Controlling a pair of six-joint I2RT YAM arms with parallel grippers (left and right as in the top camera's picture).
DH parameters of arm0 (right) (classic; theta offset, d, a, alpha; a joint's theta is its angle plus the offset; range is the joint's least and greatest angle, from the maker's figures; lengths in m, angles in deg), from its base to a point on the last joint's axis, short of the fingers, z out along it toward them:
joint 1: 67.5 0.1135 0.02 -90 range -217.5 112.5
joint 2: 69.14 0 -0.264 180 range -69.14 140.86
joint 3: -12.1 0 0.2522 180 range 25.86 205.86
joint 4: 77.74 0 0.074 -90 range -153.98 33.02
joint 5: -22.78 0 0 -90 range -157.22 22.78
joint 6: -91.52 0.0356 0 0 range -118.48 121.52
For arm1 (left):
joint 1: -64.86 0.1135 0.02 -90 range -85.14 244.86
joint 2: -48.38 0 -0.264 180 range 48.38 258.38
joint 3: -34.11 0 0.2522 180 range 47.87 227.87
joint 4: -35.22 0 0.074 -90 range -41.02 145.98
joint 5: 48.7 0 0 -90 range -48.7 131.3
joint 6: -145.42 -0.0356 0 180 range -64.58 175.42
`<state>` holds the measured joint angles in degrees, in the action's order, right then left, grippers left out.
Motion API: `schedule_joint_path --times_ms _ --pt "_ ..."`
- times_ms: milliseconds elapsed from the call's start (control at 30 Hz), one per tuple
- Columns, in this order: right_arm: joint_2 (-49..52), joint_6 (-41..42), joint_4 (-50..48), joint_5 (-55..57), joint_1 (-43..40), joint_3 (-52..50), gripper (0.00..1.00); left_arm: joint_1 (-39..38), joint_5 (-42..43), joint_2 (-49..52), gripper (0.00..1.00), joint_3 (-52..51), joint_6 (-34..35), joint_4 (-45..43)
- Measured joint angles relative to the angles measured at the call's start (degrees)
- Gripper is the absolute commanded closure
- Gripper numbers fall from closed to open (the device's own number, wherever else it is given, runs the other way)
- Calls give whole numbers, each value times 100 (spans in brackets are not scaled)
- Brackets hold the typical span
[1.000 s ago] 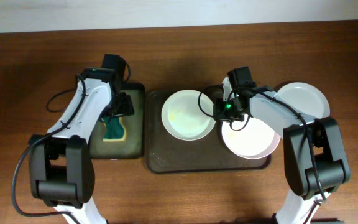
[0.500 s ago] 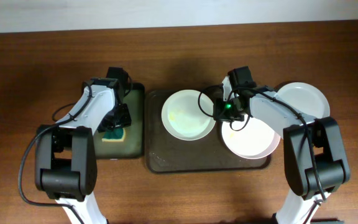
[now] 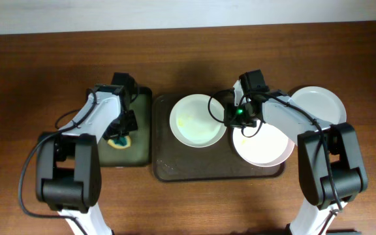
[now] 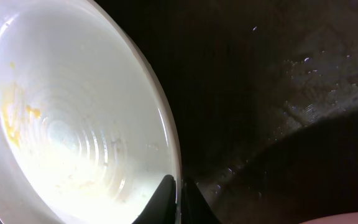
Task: Clean dirty plates on tray and stack at the side
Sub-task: 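Grasp the green sponge with the left gripper and lift it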
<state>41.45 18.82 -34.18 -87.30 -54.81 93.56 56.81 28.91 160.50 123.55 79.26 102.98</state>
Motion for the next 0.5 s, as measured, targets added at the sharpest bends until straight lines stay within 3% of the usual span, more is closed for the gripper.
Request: schedule_joint_path --times_ms 333,500 --pt "0 0 2 0 0 0 93 -2 4 -2345 100 68 -44 -481" --pt "0 0 2 0 0 0 93 -2 -13 -2791 100 116 -48 -863"
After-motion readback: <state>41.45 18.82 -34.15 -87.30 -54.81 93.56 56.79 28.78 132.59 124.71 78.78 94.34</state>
